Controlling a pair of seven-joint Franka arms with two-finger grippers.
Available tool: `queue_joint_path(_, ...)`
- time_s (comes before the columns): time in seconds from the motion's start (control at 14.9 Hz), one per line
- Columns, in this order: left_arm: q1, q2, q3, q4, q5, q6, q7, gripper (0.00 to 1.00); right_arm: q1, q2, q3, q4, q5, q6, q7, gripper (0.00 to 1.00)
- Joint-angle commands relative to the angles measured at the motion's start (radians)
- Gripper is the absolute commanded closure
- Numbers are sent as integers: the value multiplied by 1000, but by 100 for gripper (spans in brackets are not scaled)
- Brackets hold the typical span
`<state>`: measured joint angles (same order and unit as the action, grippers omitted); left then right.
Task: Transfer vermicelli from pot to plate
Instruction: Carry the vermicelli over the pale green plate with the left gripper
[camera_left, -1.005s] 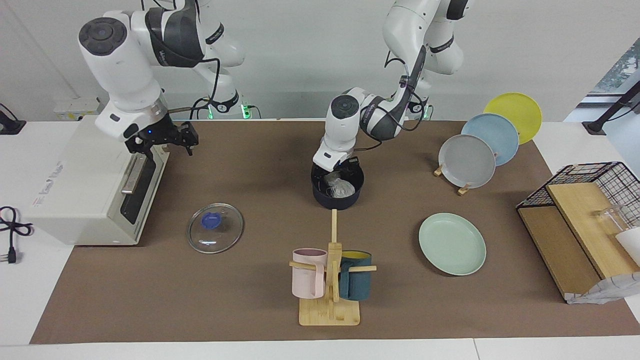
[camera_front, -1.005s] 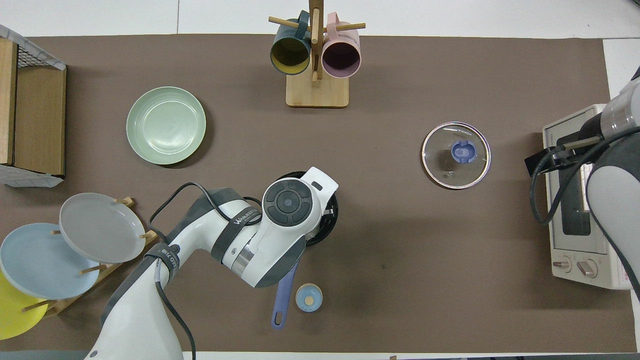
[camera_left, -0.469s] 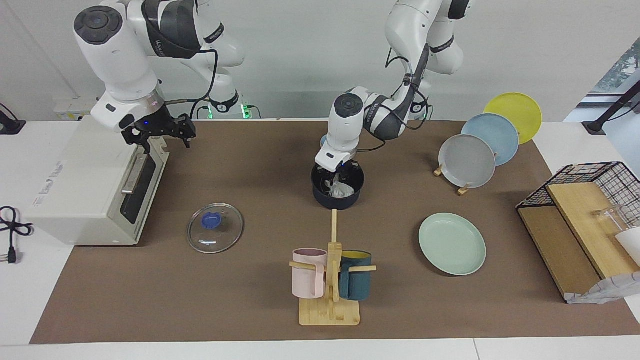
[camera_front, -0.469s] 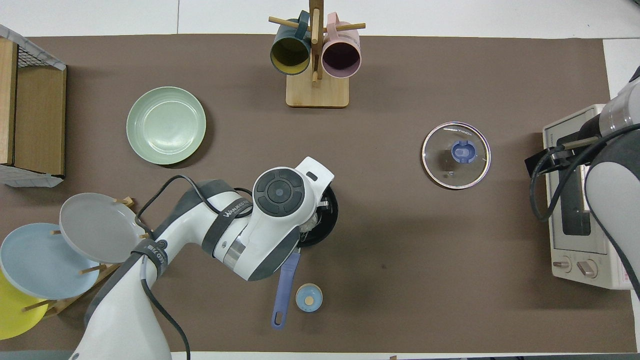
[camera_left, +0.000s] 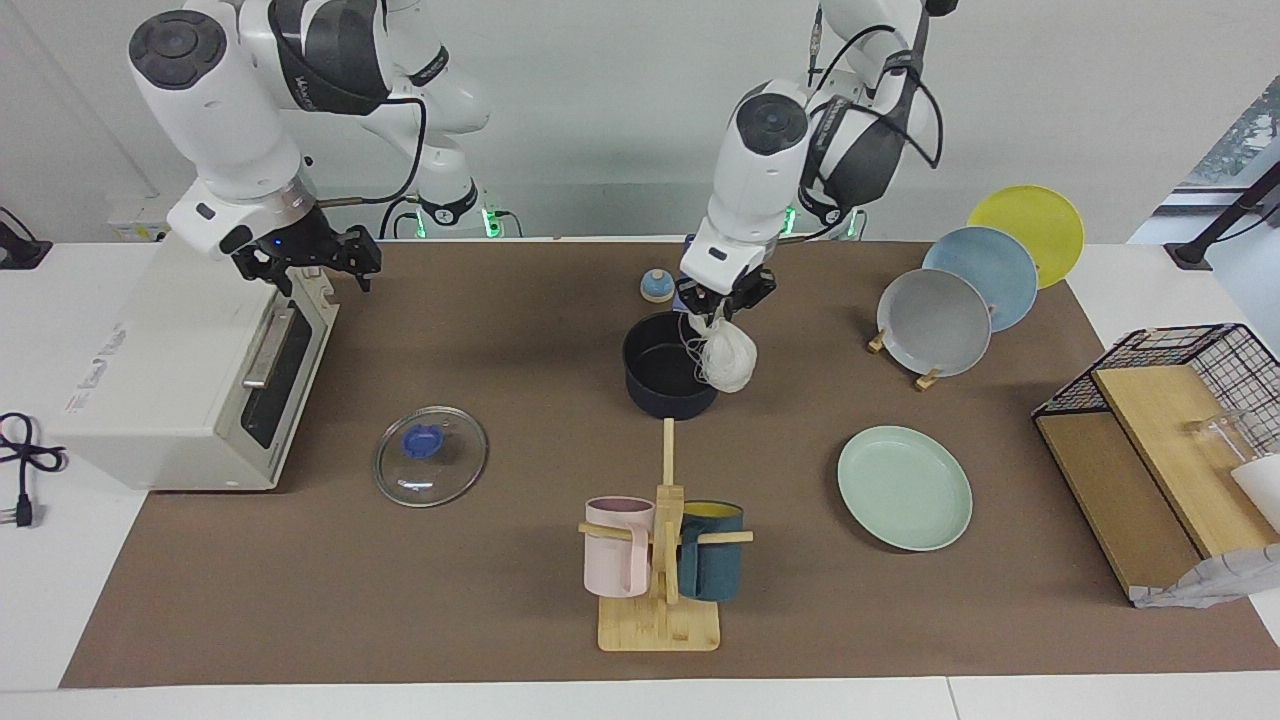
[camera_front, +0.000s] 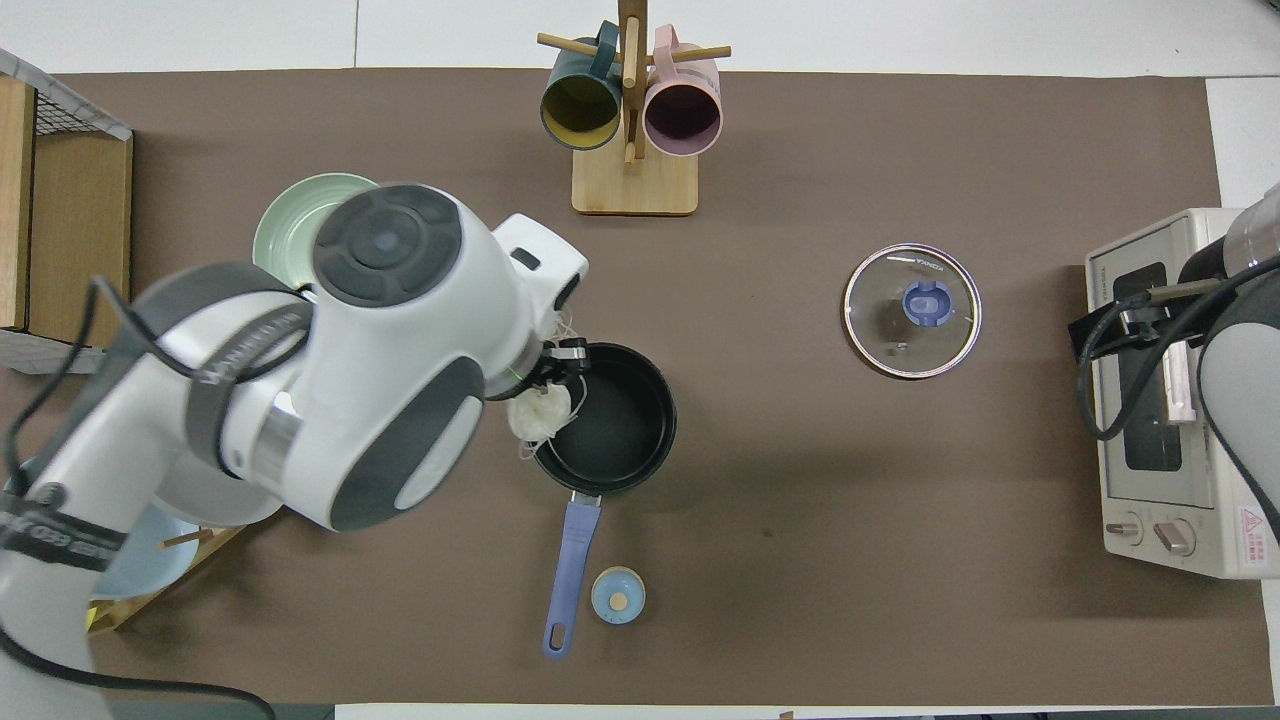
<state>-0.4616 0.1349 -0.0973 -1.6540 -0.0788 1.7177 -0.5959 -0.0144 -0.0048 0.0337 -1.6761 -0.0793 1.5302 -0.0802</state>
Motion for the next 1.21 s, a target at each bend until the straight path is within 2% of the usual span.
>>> queue_joint_path(0.0,177,23,-2,94,-41,-92,175,100,1,-27,-8,-21,22,12,13,0)
queue_joint_path(0.27,363,43,1,2,-42,90,424,100,8,-24,-5,5,24,4,11,0)
queue_joint_path(0.4,403,107,2,-12,-41,182,494,100,-4,-11,-8,35,100,-25,13,0)
queue_joint_path(0.54,423,144,2,-52,-35,278,518,100,-4,-9,-9,38,110,-15,13,0)
queue_joint_path(0.74,428,204,2,-55,-32,333,548,100,11,-7,-3,38,49,-18,0,0)
queue_joint_path(1.14,417,279,2,-59,14,439,564,100,8,-9,-1,38,49,-22,2,0)
